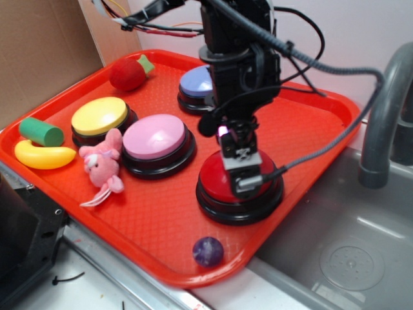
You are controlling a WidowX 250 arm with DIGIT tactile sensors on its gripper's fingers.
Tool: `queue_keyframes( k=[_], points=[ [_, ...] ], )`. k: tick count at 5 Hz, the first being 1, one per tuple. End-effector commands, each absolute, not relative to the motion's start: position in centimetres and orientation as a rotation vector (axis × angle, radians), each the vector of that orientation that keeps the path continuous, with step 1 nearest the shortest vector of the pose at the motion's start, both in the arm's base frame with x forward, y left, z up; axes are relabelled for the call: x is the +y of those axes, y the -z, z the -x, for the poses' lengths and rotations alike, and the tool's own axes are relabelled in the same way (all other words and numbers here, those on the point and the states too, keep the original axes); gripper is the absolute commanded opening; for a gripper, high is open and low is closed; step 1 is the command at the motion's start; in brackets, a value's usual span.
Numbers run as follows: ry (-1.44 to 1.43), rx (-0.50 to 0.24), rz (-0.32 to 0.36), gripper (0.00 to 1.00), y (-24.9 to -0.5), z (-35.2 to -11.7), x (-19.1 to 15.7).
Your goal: Push the red button.
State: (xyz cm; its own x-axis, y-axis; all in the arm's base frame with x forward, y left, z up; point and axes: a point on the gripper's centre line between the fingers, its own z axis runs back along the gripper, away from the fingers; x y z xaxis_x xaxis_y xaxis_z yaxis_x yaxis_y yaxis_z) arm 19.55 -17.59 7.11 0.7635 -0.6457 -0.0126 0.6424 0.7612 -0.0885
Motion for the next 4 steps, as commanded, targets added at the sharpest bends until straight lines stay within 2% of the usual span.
queue_keyframes(
  k=[1, 2, 4],
  points=[
    [0.694, -0.11, 0.065, 1.0, -14.1, -18.4, -19.2],
    [0.658, -0.127, 0.077, 1.0, -16.1, -17.8, -18.2],
    [0.541, -0.114, 0.15, 1.0, -18.4, -17.0, -16.4]
  ],
)
